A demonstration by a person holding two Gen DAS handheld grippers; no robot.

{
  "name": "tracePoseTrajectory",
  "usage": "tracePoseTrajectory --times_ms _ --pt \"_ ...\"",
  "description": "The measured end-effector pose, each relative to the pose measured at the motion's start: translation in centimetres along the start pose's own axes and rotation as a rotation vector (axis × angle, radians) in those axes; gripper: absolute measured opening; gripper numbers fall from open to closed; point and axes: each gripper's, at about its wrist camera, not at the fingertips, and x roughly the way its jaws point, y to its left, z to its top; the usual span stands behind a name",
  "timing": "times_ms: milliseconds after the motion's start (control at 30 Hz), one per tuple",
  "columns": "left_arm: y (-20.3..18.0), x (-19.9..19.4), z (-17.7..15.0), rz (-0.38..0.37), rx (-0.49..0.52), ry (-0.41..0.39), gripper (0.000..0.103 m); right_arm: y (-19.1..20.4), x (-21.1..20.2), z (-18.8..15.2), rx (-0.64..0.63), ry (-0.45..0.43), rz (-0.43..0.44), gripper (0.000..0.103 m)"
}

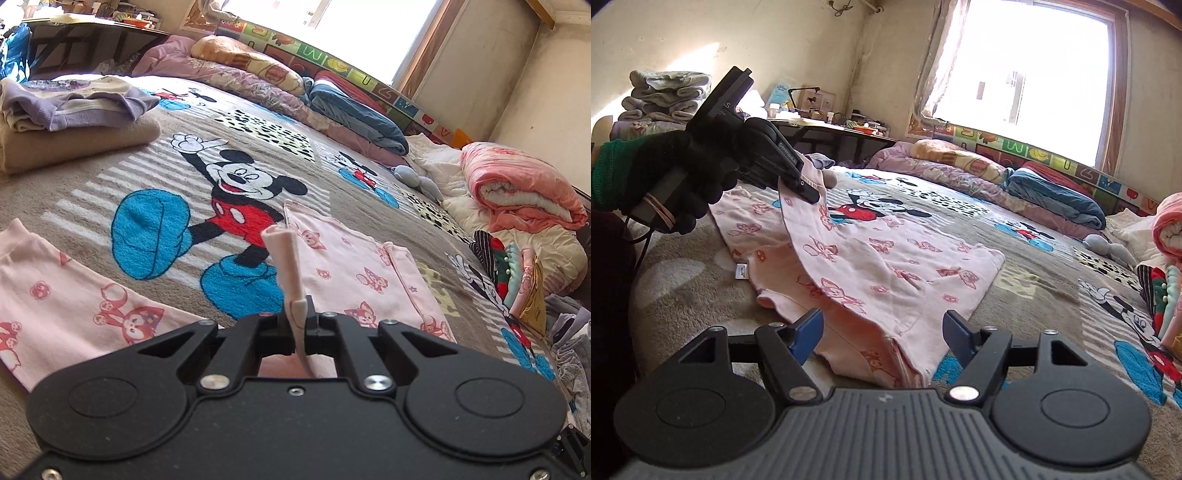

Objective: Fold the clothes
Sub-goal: 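Lift the grasped side with the left gripper and fold it over the garment's middle, then lay the folded side down and open the left gripper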

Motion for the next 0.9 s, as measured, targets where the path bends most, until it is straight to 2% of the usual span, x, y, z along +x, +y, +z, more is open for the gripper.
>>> tracePoseTrajectory --times_ms 167,367,567,700,833,900 --pt "0.6 1.3 -0.3 0.044 -0.001 0.046 0.0 0.6 2.1 -0.9 0.006 0.123 0.082 0.076" --pt "1.4 1.6 -0.3 0.045 -0.049 0.075 0.005 0.7 1.1 -0.7 0.006 0.089 0.074 0.076" --pt "1.7 0.5 -0.1 0.047 -0.081 0.054 0.006 0.6 1.1 -0.6 0.014 0.101 0.091 0.078" --pt "2.7 -0.7 0.5 0.088 -0.135 0.019 0.013 0.6 1.1 -0.5 0.02 0.108 0.102 0.078" --pt "3.4 -2.6 1.1 0.148 -0.167 -0.069 0.013 0.6 1.4 -0.6 0.019 0.13 0.114 0.079" --pt "3.0 -3.4 1.3 0.15 -0.15 -0.094 0.013 0.4 1.4 -0.4 0.022 0.131 0.116 0.079"
